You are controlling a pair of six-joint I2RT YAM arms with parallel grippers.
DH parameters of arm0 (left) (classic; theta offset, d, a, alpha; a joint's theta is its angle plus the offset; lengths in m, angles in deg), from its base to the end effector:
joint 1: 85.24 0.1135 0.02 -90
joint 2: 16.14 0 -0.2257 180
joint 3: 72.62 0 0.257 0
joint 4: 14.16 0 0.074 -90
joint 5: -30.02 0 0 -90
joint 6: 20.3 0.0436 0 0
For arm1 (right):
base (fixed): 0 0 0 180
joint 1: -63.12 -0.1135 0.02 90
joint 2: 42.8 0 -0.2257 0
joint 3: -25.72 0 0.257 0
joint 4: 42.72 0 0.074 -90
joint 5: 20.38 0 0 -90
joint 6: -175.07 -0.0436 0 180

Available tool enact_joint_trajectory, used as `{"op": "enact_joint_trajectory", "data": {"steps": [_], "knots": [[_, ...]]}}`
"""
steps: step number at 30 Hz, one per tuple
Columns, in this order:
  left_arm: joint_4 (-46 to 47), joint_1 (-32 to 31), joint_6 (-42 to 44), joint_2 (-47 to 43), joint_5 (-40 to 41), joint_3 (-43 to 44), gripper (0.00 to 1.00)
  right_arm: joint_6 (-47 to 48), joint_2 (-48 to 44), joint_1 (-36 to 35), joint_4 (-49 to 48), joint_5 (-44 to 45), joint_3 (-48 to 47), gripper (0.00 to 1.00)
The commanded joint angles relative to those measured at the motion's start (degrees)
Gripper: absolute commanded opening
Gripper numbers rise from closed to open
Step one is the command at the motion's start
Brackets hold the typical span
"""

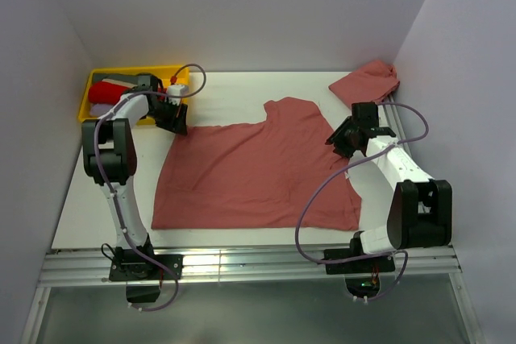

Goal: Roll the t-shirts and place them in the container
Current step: Fold the tshirt

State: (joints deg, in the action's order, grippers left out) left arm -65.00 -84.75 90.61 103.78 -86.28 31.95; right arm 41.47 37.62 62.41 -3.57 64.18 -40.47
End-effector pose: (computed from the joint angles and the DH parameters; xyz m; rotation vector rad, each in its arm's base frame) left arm 0.4262 -0.0157 0.1376 0.5890 2.5454 -0.4969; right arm 0.3015 0.0079 0.1786 0.8953 2.3889 0.4306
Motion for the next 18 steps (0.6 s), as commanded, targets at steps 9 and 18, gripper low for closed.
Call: {"op": "enact_joint_trajectory", "data": {"steps": [9,18], "knots": [[2.1,0.74,-3.07,5.15,2.93,9.39,0.59,1.05,-0.62,0.18,-2.97,0.77,-0.05,0.46],[-0.19,0.65,-2.28,4.98,-1.02,9.92,0.56,2.37,2.98,0.18,-3.06,2.44,-2.07,0.46]]}}
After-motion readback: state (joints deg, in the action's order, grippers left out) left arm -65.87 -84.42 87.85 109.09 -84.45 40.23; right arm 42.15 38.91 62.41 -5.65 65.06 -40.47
